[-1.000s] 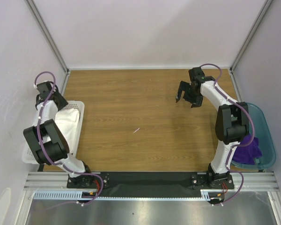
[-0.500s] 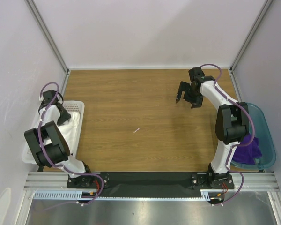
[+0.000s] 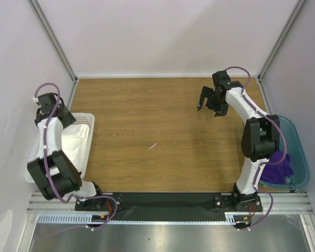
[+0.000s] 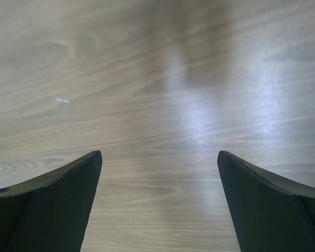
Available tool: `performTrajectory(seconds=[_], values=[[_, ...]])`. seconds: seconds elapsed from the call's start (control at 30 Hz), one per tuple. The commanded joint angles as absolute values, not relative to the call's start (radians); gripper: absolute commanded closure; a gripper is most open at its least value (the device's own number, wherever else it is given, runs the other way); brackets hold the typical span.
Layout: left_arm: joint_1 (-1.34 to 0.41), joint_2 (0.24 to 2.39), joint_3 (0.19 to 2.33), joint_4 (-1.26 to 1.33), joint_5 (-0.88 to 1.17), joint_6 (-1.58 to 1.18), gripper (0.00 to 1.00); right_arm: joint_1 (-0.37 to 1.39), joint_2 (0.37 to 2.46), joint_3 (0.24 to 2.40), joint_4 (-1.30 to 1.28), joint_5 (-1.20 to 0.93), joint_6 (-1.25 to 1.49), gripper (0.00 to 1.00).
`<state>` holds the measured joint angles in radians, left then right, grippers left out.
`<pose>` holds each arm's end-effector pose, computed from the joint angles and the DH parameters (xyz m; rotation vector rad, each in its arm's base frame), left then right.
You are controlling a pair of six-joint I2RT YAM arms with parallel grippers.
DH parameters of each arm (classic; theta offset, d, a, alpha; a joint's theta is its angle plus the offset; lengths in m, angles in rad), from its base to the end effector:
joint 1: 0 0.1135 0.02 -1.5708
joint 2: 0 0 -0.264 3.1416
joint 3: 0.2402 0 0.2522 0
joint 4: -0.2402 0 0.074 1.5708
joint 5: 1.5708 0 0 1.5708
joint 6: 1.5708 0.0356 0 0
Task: Fold and stack the towels
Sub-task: Neatly place the folded towel into the bin
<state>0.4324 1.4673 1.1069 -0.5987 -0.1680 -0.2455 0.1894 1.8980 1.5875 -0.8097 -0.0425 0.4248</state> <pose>0.2751 0.1335 0.2565 -0.9058 2.3669 0.2870 0.3966 0.0776 0.2471 0.3056 2.6972 0.2430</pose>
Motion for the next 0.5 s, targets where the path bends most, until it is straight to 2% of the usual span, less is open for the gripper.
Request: performTrajectory(seconds=[0.0,0.1,0.27,0.47], values=[[0.428,1.313,1.229,-0.615,-0.172,-0.210,0.27,0.189,1.838,1.686,-0.808,-0.046,0.411,0.00],[0.428,1.232,1.241,-0.611,-0.079,-0.206,0.18,0.187,1.821,1.721,-0.801,-0.029,0.408,0.00],[0.338,1.138,1.186,-0.600,0.031,-0.190,0.14,0.184,1.760,1.730,-0.781,0.029,0.431,0.00],[0.235,1.163,1.066,-0.592,0.014,-0.170,0.11,0.175,1.652,1.654,-0.730,0.078,0.474,0.00]])
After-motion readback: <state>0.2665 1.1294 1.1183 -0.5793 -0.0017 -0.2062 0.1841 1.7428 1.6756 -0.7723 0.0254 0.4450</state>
